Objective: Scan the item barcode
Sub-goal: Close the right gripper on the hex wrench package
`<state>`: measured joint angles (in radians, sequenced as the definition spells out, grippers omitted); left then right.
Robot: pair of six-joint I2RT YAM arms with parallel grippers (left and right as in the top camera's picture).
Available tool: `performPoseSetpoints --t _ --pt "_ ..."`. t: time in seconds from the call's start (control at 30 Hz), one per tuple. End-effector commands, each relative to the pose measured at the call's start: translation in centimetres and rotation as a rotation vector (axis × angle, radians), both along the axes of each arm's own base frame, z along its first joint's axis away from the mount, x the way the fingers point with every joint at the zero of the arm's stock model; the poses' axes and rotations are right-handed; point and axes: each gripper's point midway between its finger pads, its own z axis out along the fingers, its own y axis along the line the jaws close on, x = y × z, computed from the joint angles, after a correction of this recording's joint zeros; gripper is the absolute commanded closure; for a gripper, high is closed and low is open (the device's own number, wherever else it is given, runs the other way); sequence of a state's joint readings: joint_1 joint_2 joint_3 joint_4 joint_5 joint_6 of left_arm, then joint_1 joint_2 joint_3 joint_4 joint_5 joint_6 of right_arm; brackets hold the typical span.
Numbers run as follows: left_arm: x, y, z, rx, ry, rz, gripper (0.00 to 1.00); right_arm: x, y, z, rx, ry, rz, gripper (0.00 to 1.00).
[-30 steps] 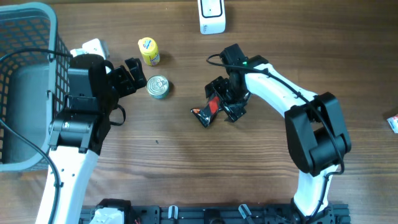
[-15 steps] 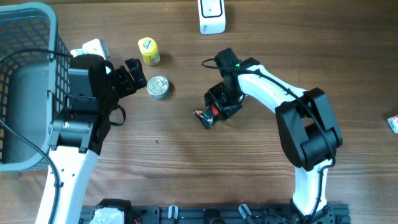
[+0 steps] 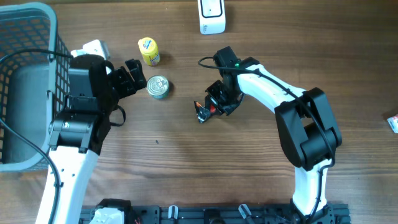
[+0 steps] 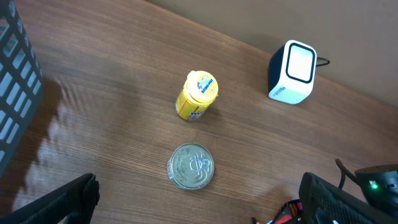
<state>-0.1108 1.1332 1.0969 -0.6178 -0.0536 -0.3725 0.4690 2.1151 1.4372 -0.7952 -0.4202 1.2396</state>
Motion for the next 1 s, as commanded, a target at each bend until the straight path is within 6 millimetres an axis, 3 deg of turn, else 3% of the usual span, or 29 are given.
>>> performPoseSetpoints --t 0.0,0.17,0.2,0.23,0.4,0.97 --pt "-0.1 0.0 0.3 -0.013 -0.009 0.004 0.00 -1.0 -0.5 -2.2 -0.031 0.022 0.069 0.78" --pt "-0.1 0.0 0.3 -0.013 -0.008 0.004 0.00 -1.2 0.0 -1.9 0.005 0.024 0.096 0.76" --pt "-0.1 0.0 0.3 -0.013 -0.008 0.003 0.00 -1.1 -0.1 -2.0 -0.002 0.020 0.096 0.61" --pt "-0.1 0.0 0.3 -0.014 -0.008 0.004 0.00 -1.0 -0.2 -2.0 -0.010 0.016 0.094 0.53" --pt "-0.2 0.0 0.2 -0.013 -0.001 0.003 0.00 -0.1 -0.8 -2.4 -0.053 -0.027 0.081 0.29" --pt "-0.2 0.0 0.2 -0.013 -0.003 0.004 0.00 0.5 -5.5 -3.3 -0.280 -0.029 0.000 0.32"
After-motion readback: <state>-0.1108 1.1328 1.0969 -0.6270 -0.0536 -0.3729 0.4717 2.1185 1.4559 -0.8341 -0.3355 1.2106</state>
